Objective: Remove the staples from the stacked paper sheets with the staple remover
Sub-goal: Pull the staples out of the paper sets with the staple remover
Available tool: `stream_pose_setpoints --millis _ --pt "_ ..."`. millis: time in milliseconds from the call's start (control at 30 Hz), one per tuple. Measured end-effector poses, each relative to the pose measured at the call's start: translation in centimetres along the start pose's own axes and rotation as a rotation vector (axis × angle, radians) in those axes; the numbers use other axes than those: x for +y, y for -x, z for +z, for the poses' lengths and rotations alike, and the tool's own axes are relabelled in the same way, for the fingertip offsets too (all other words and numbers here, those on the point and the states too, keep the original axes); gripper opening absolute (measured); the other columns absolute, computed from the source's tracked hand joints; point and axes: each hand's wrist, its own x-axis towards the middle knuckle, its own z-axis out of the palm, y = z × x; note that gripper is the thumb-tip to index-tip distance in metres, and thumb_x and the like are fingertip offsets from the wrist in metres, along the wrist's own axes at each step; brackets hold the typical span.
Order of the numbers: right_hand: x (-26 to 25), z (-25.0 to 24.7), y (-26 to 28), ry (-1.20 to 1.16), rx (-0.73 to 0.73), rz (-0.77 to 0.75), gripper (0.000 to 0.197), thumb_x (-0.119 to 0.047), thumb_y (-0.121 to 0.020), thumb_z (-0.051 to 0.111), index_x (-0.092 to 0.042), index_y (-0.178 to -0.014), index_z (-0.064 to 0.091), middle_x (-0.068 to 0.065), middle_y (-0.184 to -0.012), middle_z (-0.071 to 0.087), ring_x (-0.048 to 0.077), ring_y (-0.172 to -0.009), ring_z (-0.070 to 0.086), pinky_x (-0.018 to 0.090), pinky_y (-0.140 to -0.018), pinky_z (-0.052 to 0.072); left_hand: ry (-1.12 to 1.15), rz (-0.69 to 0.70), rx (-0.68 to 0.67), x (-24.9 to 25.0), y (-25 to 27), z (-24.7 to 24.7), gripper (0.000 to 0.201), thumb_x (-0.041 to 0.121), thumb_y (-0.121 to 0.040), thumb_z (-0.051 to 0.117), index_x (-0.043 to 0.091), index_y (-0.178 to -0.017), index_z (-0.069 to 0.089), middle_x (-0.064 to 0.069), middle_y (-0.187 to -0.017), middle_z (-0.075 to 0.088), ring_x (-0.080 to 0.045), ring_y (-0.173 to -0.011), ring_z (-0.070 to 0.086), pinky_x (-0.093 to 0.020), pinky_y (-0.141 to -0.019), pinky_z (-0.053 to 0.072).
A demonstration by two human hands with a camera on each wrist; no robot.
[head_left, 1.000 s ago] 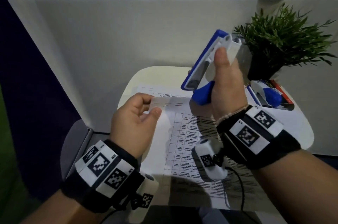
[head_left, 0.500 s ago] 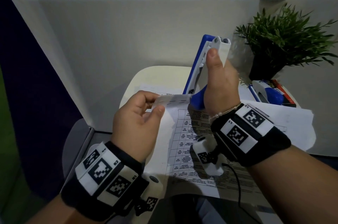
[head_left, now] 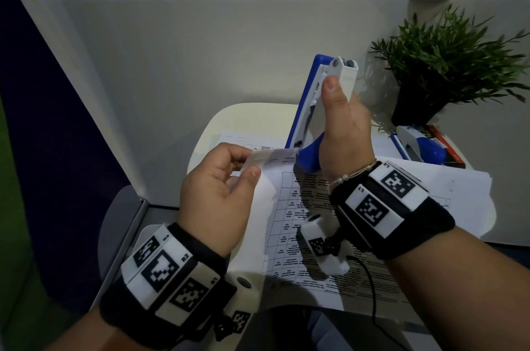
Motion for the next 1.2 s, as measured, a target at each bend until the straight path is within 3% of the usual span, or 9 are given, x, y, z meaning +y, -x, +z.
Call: stream_pose_setpoints --millis 133,433,533,633,767,833,967,1067,1200 --pt "0.2 0.1 0.0 0.004 -0.002 -0.009 0.029 -0.049 -0.085 0.041 -0.024 -0.072 0.050 -0.008 -0.065 0.055 0.010 -0.061 0.055 0.026 -0.062 0.045 -0.005 0.002 -0.013 0.0 0.3 0.1 0.038 0.003 -0.083 0.064 0.040 -0.074 0.062 0.019 -0.079 0.066 -0.004 -0.073 0.064 -0.019 -0.069 0.051" --pt "1.1 0.1 -0.3 -0.030 -0.061 0.070 0.041 -0.058 -0.080 0.045 -0.019 -0.084 0.056 -0.001 -0.073 0.058 0.014 -0.065 0.058 0.029 -0.061 0.049 -0.044 -0.008 -0.014 -0.7 0.1 0.3 0.036 0.001 -0.083 0.063 0.035 -0.073 0.058 0.020 -0.076 0.065 0.002 -0.066 0.059 -0.011 -0.065 0.047" --pt "0.9 -0.5 -0.8 -0.187 0.014 0.159 0.033 -0.053 -0.078 0.046 -0.024 -0.090 0.056 -0.007 -0.077 0.058 0.007 -0.068 0.057 0.027 -0.070 0.048 -0.067 -0.074 0.047 -1.8 -0.9 -0.2 0.035 -0.001 -0.083 0.063 0.032 -0.073 0.056 0.013 -0.075 0.063 0.003 -0.064 0.057 -0.010 -0.065 0.045" --pt "0.8 -1.8 -1.3 -0.273 0.197 0.094 0.020 -0.049 -0.086 0.047 -0.034 -0.096 0.055 -0.020 -0.083 0.065 0.001 -0.083 0.062 0.029 -0.085 0.048 -0.114 -0.154 0.128 -2.8 -2.3 -1.4 0.030 0.002 -0.084 0.063 0.030 -0.074 0.055 0.009 -0.080 0.064 -0.008 -0.072 0.061 -0.024 -0.073 0.050" --pt "2.5 -3.2 -0.1 -0.127 0.182 0.221 0.036 -0.060 -0.079 0.047 -0.032 -0.102 0.056 -0.010 -0.095 0.064 0.014 -0.093 0.063 0.032 -0.087 0.050 -0.245 -0.106 0.226 -3.1 -3.7 -2.5 0.029 0.005 -0.085 0.063 0.030 -0.071 0.056 0.015 -0.078 0.062 0.000 -0.069 0.058 -0.023 -0.071 0.047" --pt "4.3 -3.4 0.9 -0.043 0.182 0.306 0.041 -0.067 -0.080 0.046 -0.034 -0.103 0.053 -0.009 -0.099 0.062 0.017 -0.098 0.060 0.034 -0.091 0.046 -0.295 0.042 0.164 -3.2 -3.8 -2.7 0.031 0.000 -0.083 0.060 0.028 -0.071 0.060 0.019 -0.080 0.066 0.001 -0.074 0.061 -0.021 -0.076 0.049" --pt "6.7 -3.7 2.0 -0.002 0.225 0.443 0.098 -0.091 -0.050 0.041 -0.024 -0.120 0.055 0.006 -0.111 0.064 0.028 -0.099 0.062 0.051 -0.098 0.045 -0.511 0.437 -0.212 -4.1 -2.1 -2.6 0.028 -0.003 -0.073 0.054 0.023 -0.077 0.066 0.012 -0.090 0.067 -0.001 -0.088 0.059 -0.004 -0.087 0.040" --pt "7.1 -3.9 2.3 -0.037 0.241 0.478 0.085 -0.084 -0.053 0.042 -0.030 -0.118 0.054 0.001 -0.109 0.065 0.025 -0.099 0.063 0.049 -0.098 0.045 -0.580 0.508 -0.382 -5.3 -1.0 -2.5 0.020 0.011 -0.076 0.052 0.012 -0.073 0.071 0.004 -0.093 0.071 -0.002 -0.094 0.058 -0.003 -0.090 0.037" --pt "6.8 -4.0 2.4 -0.061 0.207 0.465 0.054 -0.075 -0.067 0.047 -0.037 -0.104 0.054 -0.001 -0.107 0.066 0.023 -0.099 0.064 0.050 -0.098 0.047 -0.590 0.515 -0.403 -5.6 -0.6 -2.5 0.021 0.015 -0.078 0.050 0.014 -0.072 0.070 0.007 -0.098 0.068 -0.006 -0.104 0.055 -0.008 -0.096 0.035"
